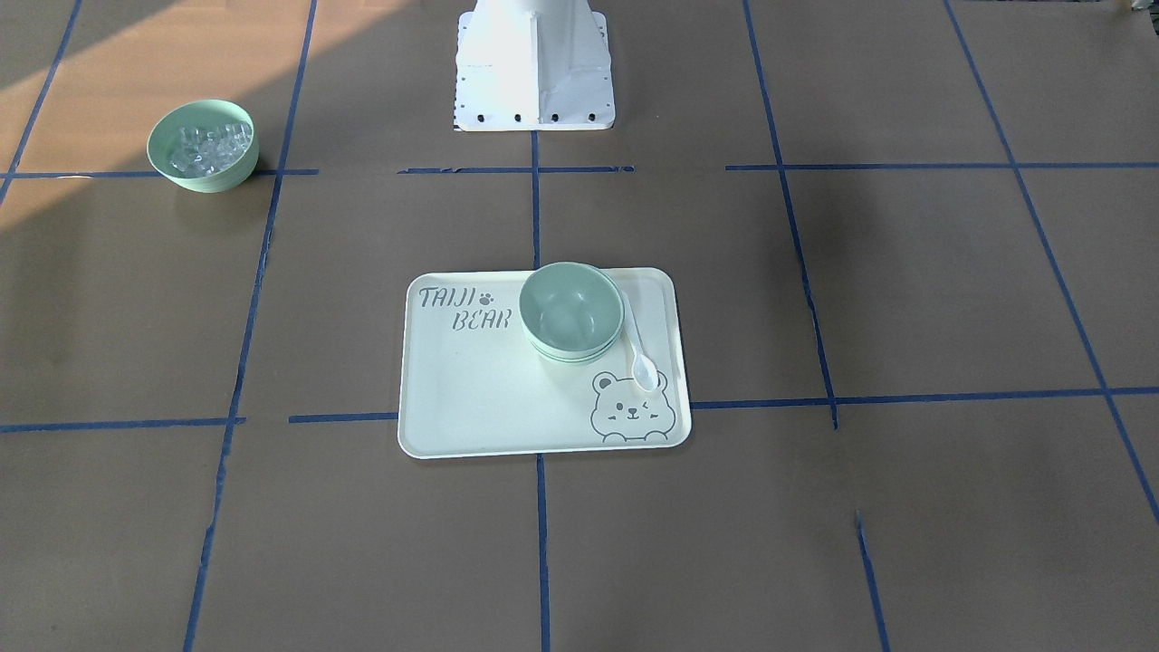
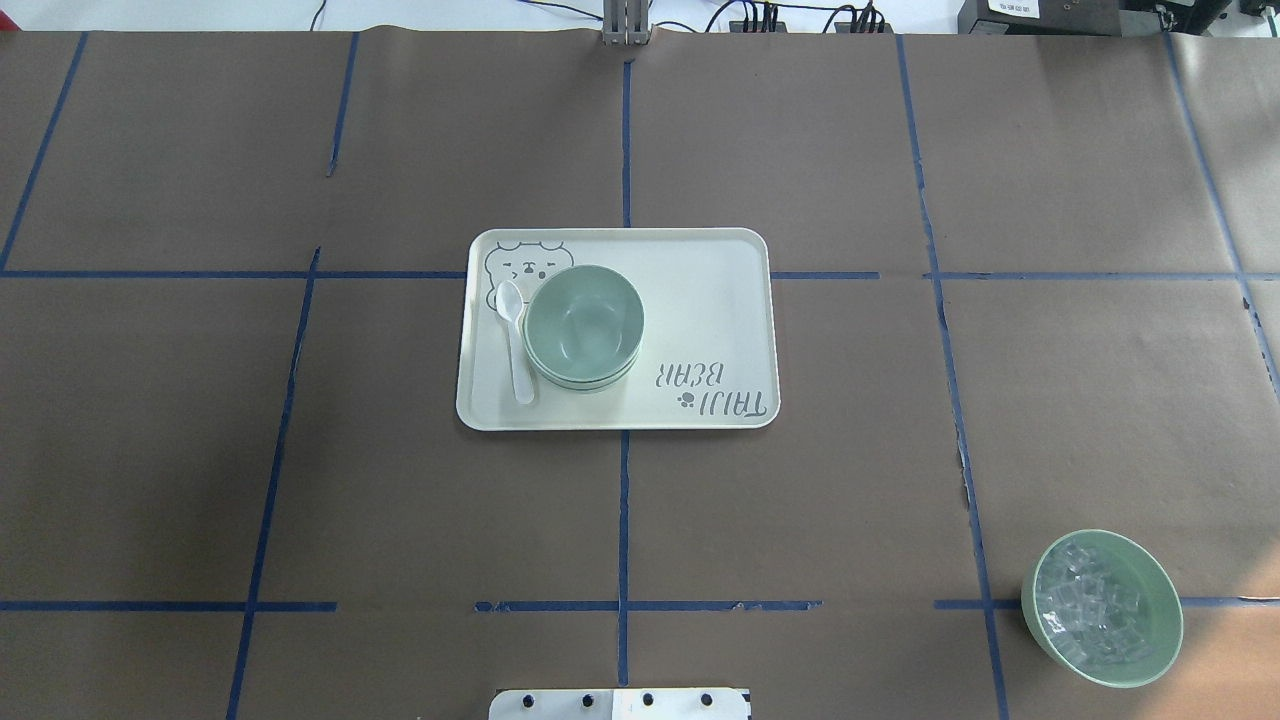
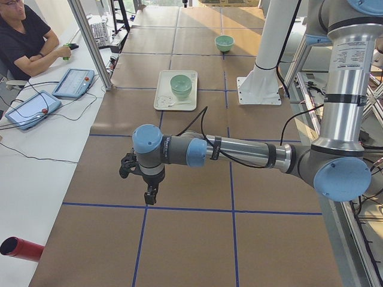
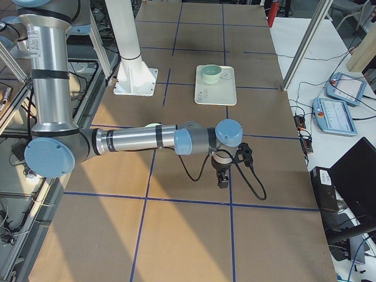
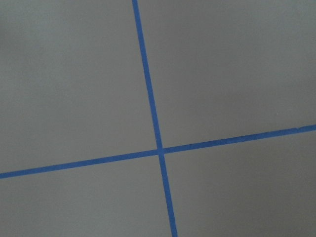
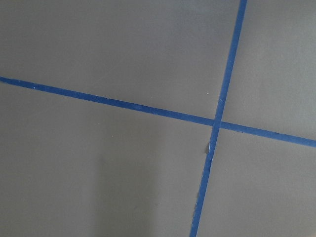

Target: Stack green bowls together

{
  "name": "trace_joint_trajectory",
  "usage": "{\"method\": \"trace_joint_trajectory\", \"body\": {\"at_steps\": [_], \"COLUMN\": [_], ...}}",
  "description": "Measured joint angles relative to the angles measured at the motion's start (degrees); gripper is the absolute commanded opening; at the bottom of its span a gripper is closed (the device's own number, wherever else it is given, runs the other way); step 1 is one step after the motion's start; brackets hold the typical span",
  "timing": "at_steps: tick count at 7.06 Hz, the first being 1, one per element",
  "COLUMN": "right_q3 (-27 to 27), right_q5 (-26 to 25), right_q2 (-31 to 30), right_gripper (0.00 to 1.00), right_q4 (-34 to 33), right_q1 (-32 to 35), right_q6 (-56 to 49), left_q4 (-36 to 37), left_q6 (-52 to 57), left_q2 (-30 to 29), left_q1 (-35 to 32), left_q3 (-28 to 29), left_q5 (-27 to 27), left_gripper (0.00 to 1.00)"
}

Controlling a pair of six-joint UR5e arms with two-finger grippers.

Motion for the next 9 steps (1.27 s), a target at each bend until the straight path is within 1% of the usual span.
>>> {"method": "trace_joint_trajectory", "body": {"at_steps": [2, 4, 7, 9], "right_q3": [-1.2, -1.9, -2.0, -2.0], "right_q5": [0.5, 0.5, 0.8, 0.9], "right_q2": [-0.4, -1.3, -4.0, -4.4], "right_gripper": [1.0, 1.0, 1.0, 1.0], "right_q4": [0.0, -0.1, -0.1, 0.0], "right_q1": [0.9, 1.8, 4.8, 5.9], "right_q6": [-0.5, 0.8, 1.4, 1.5], "left_q4": [0.2, 0.5, 0.3, 0.2], "left_q6": [-0.3, -0.4, -0.5, -0.5], "left_q2": [1.5, 2.8, 3.0, 3.0], "left_q1": [0.0, 0.0, 0.1, 0.0], "left_q3": [0.2, 0.3, 0.7, 0.7], "left_q5": [-1.6, -1.9, -1.9, -1.9], "left_gripper": [1.0, 1.0, 1.0, 1.0]}}
